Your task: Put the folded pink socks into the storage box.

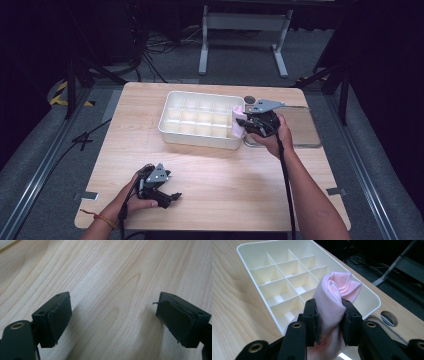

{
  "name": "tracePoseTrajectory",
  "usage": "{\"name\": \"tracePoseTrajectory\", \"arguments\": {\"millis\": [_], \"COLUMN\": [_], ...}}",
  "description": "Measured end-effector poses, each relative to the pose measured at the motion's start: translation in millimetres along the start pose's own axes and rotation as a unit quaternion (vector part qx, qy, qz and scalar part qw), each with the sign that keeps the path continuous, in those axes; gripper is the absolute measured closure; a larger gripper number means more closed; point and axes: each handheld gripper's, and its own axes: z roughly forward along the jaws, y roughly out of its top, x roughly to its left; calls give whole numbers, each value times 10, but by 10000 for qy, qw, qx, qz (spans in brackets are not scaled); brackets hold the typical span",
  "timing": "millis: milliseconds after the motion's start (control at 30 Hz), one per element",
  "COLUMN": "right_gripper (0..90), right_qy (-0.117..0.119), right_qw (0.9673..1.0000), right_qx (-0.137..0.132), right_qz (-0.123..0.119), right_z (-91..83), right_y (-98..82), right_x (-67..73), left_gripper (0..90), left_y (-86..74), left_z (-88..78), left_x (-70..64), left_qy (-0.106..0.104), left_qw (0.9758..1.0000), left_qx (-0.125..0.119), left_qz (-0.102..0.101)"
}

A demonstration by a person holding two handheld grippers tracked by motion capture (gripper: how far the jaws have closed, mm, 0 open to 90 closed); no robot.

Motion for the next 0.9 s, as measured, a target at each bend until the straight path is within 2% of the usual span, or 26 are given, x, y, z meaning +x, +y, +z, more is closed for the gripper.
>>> {"name": "tracePoseTrajectory", "arguments": {"millis": [133, 233, 333, 500, 567, 667, 733, 900], "right_gripper": [691, 691, 690, 686, 685, 683, 683, 684], "right_qy": [-5, -107, -122, -207, -164, -161, -283, -383], "right_qw": [9999, 9993, 9989, 9966, 9971, 9966, 9951, 9952], "right_qx": [158, 328, 411, 686, 665, 729, 843, 821], "right_qz": [-59, -174, -165, -411, -331, -350, -443, -374], "right_z": [112, 178, 225, 285, 291, 310, 338, 383], "right_y": [-4, -7, -4, 5, -3, -17, -21, -20], "right_x": [6, 24, 22, 71, 57, 37, 39, 31], "left_gripper": [134, 134, 134, 134, 134, 134, 133, 134], "left_y": [-1, -1, -1, -1, -1, 0, -1, -2], "left_z": [3, 3, 3, 3, 2, 2, 3, 5], "left_x": [-2, -2, -2, -2, -2, -1, -2, -5], "left_qy": [-8, -9, -7, -10, -8, -12, -10, -9], "left_qw": [10000, 10000, 10000, 10000, 10000, 10000, 10000, 10000], "left_qx": [-21, -22, -23, -21, -19, -14, -22, -40], "left_qz": [-21, -21, -20, -22, -21, -20, -21, -42]}}
